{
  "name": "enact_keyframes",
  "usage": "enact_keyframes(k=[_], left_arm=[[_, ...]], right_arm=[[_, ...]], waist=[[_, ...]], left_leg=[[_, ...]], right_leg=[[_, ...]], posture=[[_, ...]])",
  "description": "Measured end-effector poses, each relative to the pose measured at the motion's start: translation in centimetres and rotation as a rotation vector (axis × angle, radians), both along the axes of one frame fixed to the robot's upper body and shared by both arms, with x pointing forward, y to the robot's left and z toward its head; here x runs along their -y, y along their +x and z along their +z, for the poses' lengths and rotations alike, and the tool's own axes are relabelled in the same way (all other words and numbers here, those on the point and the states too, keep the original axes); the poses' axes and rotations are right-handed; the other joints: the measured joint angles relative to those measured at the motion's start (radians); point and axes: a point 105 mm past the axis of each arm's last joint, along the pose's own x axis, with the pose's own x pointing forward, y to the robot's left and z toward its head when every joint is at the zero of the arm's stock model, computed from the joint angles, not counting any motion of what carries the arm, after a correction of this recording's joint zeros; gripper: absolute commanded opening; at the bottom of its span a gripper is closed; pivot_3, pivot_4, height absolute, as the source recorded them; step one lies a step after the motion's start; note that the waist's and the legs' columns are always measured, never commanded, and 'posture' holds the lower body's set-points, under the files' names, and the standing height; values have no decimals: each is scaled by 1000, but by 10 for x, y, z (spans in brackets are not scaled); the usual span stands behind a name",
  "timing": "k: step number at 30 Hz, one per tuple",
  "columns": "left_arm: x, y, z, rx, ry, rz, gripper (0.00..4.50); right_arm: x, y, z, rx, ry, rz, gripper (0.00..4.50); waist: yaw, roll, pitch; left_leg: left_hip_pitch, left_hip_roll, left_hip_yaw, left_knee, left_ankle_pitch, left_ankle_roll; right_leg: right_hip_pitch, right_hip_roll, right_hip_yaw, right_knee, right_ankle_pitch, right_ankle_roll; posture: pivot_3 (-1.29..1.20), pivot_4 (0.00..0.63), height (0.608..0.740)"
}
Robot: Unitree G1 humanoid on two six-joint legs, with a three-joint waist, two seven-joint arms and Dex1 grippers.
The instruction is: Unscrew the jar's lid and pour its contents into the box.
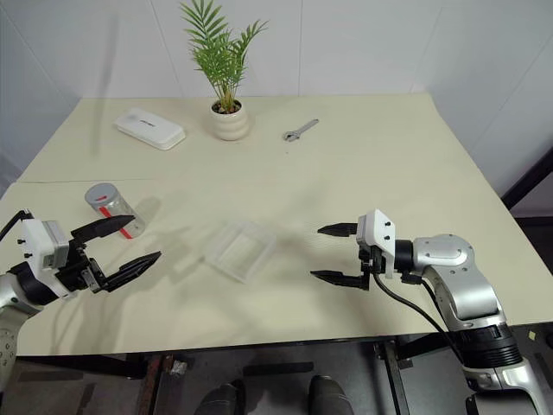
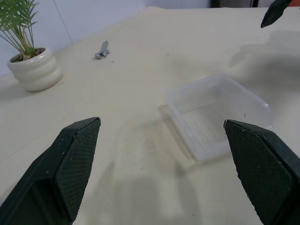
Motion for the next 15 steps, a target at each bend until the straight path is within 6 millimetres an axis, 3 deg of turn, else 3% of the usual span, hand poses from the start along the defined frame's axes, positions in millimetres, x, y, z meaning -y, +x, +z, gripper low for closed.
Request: enact_keyframes(k=[8, 15], left_arm=[[-9, -11, -18, -22, -63, 119, 4491], [-36, -21, -26, 75, -199, 495, 4491]], right_arm=[[0, 11, -1, -2, 14, 7, 4500], [-22, 16, 7, 16, 68, 74, 4500]], waist=[[-2, 0, 0], [-2, -1, 0]], left_leg=[[0, 0, 3, 1, -1, 2], [0, 1, 4, 5, -2, 2]], right_leg=[[0, 0, 2, 0, 0, 0], [-1, 1, 5, 3, 2, 3]], posture=[[0, 150, 740], [0, 150, 740]])
